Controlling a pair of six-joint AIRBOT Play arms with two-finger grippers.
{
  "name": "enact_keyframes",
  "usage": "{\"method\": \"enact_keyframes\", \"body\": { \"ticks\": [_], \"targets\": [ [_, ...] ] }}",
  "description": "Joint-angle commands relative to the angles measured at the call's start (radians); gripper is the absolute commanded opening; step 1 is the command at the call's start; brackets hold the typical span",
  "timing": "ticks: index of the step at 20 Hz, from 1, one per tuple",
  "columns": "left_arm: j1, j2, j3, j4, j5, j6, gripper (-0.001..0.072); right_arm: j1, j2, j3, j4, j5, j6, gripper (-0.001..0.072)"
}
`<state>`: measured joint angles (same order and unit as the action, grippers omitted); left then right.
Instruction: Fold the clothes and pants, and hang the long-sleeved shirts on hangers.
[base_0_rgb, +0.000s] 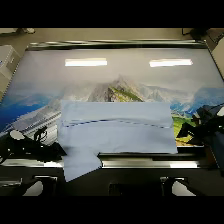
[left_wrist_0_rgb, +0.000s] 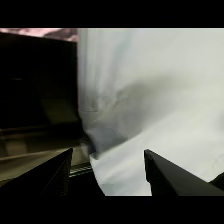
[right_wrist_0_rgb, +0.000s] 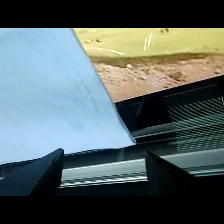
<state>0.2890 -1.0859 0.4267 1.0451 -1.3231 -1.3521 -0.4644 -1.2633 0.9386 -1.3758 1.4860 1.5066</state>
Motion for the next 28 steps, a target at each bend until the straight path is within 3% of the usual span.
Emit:
{"method": "enact_keyframes", "body": {
  "ticks": [1,3,4,5,6,7,8,13,21,26,28],
  "targets": [
    [-0.058,-0.001,-0.027,0.000,0.045,-0.011,0.0482,-0.002,0.006,-0.012,0.012,-0.015,-0.004,0.0564],
    [-0.089,-0.003,-0.028,-0.006,0.051,-0.040,0.0465,-0.002,0.006,-0.013,0.012,-0.014,-0.004,0.0564],
    [-0.102,-0.003,-0.028,-0.010,0.054,-0.045,0.0371,-0.002,0.006,-0.013,0.011,-0.011,-0.005,0.0564],
    [-0.113,-0.003,-0.028,-0.010,0.061,-0.063,0.0357,-0.002,0.006,-0.013,0.005,-0.010,-0.005,0.0564],
    [-0.120,-0.003,-0.028,-0.010,0.066,-0.072,0.0255,-0.002,0.006,-0.014,-0.005,-0.008,-0.004,0.0564],
    [-0.122,-0.003,-0.028,-0.010,0.068,-0.073,0.0102,-0.002,0.006,-0.020,-0.015,-0.003,-0.004,0.0564],
    [-0.122,-0.003,-0.028,-0.009,0.067,-0.072,0.0029,-0.002,0.006,-0.037,-0.024,0.005,-0.004,0.0565],
    [-0.120,0.005,-0.027,-0.005,0.067,-0.061,0.0020,-0.002,0.006,-0.186,-0.018,-0.077,-0.032,0.0599],
    [-0.120,0.005,-0.027,-0.005,0.068,-0.045,0.0020,-0.002,-0.002,-0.243,0.036,-0.153,-0.049,0.0580],
    [-0.120,0.005,-0.022,-0.006,0.067,-0.043,0.0020,-0.002,-0.028,-0.254,0.101,-0.222,-0.049,0.0439],
    [-0.120,0.005,-0.022,-0.006,0.061,-0.043,0.0021,-0.002,-0.028,-0.254,0.101,-0.224,-0.049,0.0124]
  ]
}}
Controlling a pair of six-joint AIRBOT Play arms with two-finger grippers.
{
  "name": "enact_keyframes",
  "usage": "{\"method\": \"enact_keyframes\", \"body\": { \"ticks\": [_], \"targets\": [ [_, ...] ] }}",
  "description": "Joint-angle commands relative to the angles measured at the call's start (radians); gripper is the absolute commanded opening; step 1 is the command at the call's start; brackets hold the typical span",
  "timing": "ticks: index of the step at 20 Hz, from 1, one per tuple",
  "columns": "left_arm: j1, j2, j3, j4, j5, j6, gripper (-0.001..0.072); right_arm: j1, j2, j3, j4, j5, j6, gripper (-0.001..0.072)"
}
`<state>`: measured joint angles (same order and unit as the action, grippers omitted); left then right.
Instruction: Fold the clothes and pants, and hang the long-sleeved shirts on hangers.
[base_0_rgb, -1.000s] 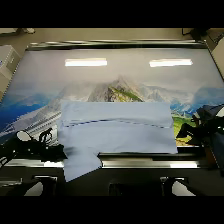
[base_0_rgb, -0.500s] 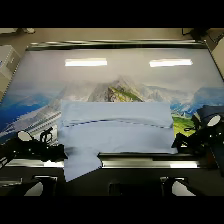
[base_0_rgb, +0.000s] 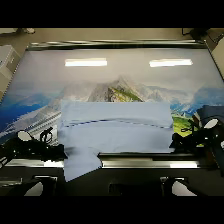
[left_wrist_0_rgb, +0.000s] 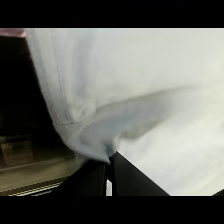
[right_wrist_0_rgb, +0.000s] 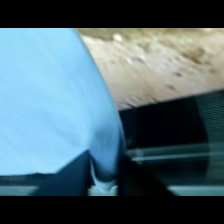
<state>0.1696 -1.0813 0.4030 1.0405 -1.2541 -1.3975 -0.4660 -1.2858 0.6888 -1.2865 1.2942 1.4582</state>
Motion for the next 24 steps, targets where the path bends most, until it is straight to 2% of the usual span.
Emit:
{"method": "enact_keyframes", "body": {
  "ticks": [1,4,7,11,14,17,21,24],
  "targets": [
    [-0.001,0.001,0.004,-0.001,-0.011,0.003,0.0020,0.000,-0.005,0.000,0.014,-0.017,-0.002,0.0040],
    [-0.001,0.018,0.052,-0.001,-0.014,0.003,0.0020,0.000,0.002,0.055,0.024,0.071,-0.045,0.0037],
    [-0.001,0.040,0.182,0.000,-0.055,0.003,0.0018,0.000,0.016,0.185,0.059,0.141,-0.027,0.0036],
    [-0.002,-0.002,0.395,-0.002,0.001,-0.012,0.0017,0.066,-0.014,0.365,0.087,0.086,0.043,0.0035],
    [-0.003,-0.133,0.575,-0.002,0.037,-0.022,0.0017,0.144,-0.113,0.500,0.056,0.002,0.101,0.0036],
    [-0.007,-0.314,0.771,-0.012,0.061,-0.028,0.0017,0.153,-0.260,0.618,0.058,-0.021,0.154,0.0036],
    [-0.026,-0.531,0.970,-0.048,0.059,-0.029,0.0018,0.153,-0.396,0.680,0.160,-0.069,0.153,0.0038],
    [-0.039,-0.623,1.043,-0.056,0.060,-0.043,0.0018,0.153,-0.432,0.680,0.226,-0.135,0.153,0.0039]
  ]
}}
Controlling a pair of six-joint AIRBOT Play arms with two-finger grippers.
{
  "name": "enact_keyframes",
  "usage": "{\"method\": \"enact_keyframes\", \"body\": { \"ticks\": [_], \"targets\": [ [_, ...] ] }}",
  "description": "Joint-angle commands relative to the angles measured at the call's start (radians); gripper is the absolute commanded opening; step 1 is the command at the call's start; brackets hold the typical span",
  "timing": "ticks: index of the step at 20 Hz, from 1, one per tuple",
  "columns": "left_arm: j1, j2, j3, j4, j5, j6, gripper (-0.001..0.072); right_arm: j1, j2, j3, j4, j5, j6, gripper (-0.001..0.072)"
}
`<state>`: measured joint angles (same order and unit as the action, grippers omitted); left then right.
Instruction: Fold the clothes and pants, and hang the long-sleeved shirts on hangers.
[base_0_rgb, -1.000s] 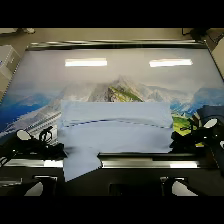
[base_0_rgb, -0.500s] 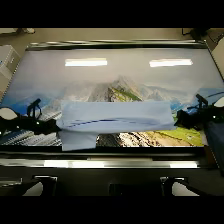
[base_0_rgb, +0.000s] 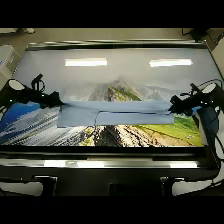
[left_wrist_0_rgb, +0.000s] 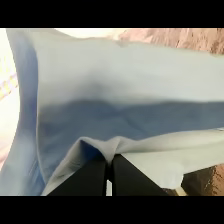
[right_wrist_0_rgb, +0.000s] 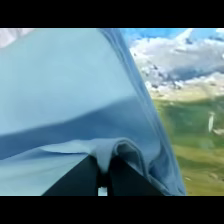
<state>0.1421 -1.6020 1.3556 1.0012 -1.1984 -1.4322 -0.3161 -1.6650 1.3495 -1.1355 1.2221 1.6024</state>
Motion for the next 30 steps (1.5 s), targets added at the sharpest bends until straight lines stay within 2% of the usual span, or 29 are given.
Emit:
{"method": "enact_keyframes", "body": {
  "ticks": [1,5,6,8,9,12,13,14,17,21,24,25,27,29,30],
  "targets": [
    [-0.019,-0.120,0.092,-0.015,0.003,-0.008,0.0019,0.003,-0.060,0.019,0.093,-0.074,0.009,0.0039],
    [-0.038,-0.180,0.093,-0.014,-0.043,-0.008,0.0030,0.002,-0.068,0.020,0.103,-0.058,0.010,0.0046],
    [-0.037,-0.179,0.094,-0.015,-0.046,-0.008,0.0137,0.002,-0.067,0.023,0.101,-0.042,0.010,0.0124],
    [-0.021,-0.166,0.114,-0.014,-0.103,-0.008,0.0668,-0.019,-0.066,0.067,0.090,0.017,0.004,0.0489],
    [-0.003,-0.156,0.130,-0.014,-0.143,-0.008,0.0674,-0.041,-0.066,0.095,0.082,0.047,-0.005,0.0569],
    [0.039,-0.095,0.151,-0.015,-0.196,-0.008,0.0658,-0.122,-0.070,0.127,0.064,0.090,-0.008,0.0579],
    [0.039,-0.067,0.151,-0.015,-0.195,-0.008,0.0658,-0.130,-0.080,0.127,0.065,0.100,-0.020,0.0661],
    [0.037,-0.042,0.151,-0.018,-0.194,-0.008,0.0658,-0.128,-0.097,0.127,0.066,0.112,-0.034,0.0714],
    [0.007,0.018,0.151,-0.037,-0.193,-0.008,0.0657,-0.121,-0.154,0.127,0.161,0.113,-0.093,0.0718],
    [-0.058,0.061,0.151,-0.038,-0.191,-0.008,0.0658,-0.115,-0.209,0.127,0.225,0.134,-0.093,0.0702],
    [-0.116,0.062,0.151,-0.041,-0.175,-0.008,0.0658,-0.074,-0.224,0.127,0.207,0.152,-0.099,0.0663],
    [-0.132,0.062,0.151,-0.045,-0.170,-0.008,0.0658,-0.058,-0.224,0.127,0.201,0.147,-0.100,0.0518],
    [-0.165,0.062,0.151,-0.050,-0.170,-0.008,0.0657,-0.048,-0.217,0.129,0.222,0.141,-0.100,0.0038],
    [-0.201,0.061,0.150,-0.050,-0.146,-0.009,0.0656,-0.048,-0.177,0.129,0.257,0.159,-0.146,0.0037],
    [-0.228,0.058,0.148,-0.052,-0.114,-0.013,0.0599,-0.048,-0.142,0.129,0.267,0.166,-0.156,0.0037]
  ]
}}
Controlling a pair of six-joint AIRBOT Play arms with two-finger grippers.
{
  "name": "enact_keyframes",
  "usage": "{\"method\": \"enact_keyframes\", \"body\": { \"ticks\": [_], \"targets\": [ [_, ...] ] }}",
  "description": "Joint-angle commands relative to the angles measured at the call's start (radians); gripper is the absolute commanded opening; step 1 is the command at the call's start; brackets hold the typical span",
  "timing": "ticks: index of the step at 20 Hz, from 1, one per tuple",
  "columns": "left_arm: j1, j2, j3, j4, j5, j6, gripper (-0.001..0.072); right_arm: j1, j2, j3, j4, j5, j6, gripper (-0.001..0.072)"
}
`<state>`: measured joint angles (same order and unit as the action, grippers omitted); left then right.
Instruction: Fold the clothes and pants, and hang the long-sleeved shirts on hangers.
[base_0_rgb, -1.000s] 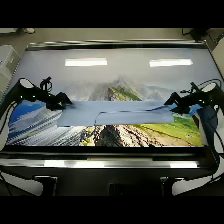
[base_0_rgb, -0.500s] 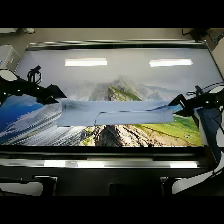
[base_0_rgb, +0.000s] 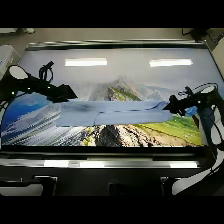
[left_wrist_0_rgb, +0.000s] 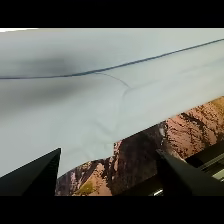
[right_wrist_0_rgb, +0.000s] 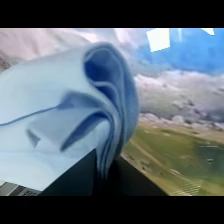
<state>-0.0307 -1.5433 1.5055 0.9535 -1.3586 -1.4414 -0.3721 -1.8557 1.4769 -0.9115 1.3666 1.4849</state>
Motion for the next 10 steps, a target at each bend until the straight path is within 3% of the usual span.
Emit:
{"method": "enact_keyframes", "body": {
  "ticks": [1,2,3,6,10],
  "targets": [
    [-0.090,-0.009,-0.002,-0.005,0.090,-0.017,0.0374,0.010,0.087,0.001,0.049,0.031,-0.039,0.0036],
    [-0.132,-0.021,-0.002,-0.005,0.143,-0.030,0.0155,0.013,0.128,0.001,0.066,0.047,-0.039,0.0036],
    [-0.181,-0.037,-0.003,-0.009,0.204,-0.029,0.0072,0.018,0.176,0.001,0.079,0.070,-0.039,0.0036],
    [-0.362,-0.126,-0.020,-0.077,0.427,-0.090,0.0053,0.071,0.329,0.001,0.089,0.114,-0.038,0.0037],
    [-0.529,-0.273,-0.020,-0.236,0.565,-0.130,0.0041,0.153,0.523,0.001,0.089,0.117,-0.003,0.0037]
  ]
}}
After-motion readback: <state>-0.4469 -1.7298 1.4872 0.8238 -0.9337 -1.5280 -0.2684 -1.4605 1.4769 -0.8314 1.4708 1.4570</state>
